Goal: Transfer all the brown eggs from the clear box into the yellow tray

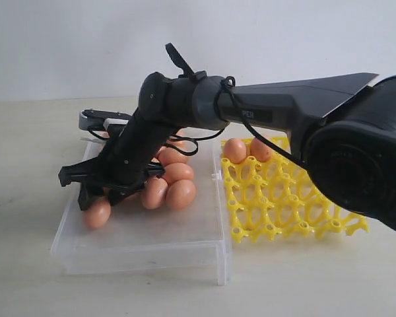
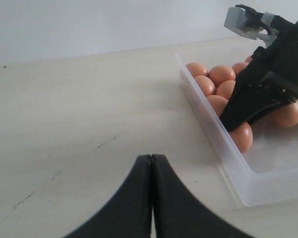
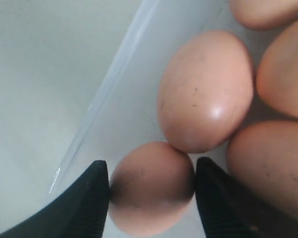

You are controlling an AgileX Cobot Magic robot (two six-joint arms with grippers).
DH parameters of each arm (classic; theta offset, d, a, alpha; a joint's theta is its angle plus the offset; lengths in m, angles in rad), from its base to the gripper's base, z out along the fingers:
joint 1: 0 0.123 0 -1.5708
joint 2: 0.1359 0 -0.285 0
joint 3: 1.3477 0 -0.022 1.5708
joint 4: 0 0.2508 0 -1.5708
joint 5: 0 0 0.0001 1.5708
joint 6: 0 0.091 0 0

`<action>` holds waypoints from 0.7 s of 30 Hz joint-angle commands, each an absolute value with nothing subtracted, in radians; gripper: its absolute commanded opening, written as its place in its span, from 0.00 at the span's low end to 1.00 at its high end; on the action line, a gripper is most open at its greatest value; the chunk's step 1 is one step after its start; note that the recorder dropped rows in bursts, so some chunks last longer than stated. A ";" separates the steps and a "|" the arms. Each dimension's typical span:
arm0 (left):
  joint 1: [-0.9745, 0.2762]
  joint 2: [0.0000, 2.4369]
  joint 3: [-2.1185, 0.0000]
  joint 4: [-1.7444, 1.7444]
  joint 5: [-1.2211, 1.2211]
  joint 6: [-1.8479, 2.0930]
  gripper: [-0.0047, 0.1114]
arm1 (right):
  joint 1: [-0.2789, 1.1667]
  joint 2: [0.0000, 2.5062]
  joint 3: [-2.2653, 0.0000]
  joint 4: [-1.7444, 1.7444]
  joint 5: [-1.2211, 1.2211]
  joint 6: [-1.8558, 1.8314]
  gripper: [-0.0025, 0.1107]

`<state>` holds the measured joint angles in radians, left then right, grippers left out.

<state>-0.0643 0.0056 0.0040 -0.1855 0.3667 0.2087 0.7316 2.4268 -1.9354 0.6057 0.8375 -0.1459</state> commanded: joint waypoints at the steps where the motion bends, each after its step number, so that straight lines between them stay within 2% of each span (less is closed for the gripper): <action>1: -0.069 0.000 0.000 -0.188 0.357 0.209 0.04 | 0.732 2.357 -1.920 0.528 0.804 -0.175 0.02; 9: -0.069 0.000 0.000 -0.188 0.357 0.209 0.04 | 0.739 2.158 -1.606 0.516 0.489 -0.217 0.02; 14: -0.069 0.000 0.000 -0.188 0.357 0.209 0.04 | 0.736 2.129 -1.528 0.516 0.488 -0.249 0.03; 17: -0.069 0.000 0.000 -0.188 0.357 0.209 0.04 | 0.723 2.133 -1.530 0.516 0.547 -0.270 0.09; 21: -0.069 0.000 0.000 -0.188 0.357 0.209 0.04 | 0.690 2.152 -1.543 0.516 0.622 -0.251 0.30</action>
<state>-0.0643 0.0056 0.0040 -0.1855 0.3667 0.2087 0.7177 2.1467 -1.5318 0.5217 0.5780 -0.2523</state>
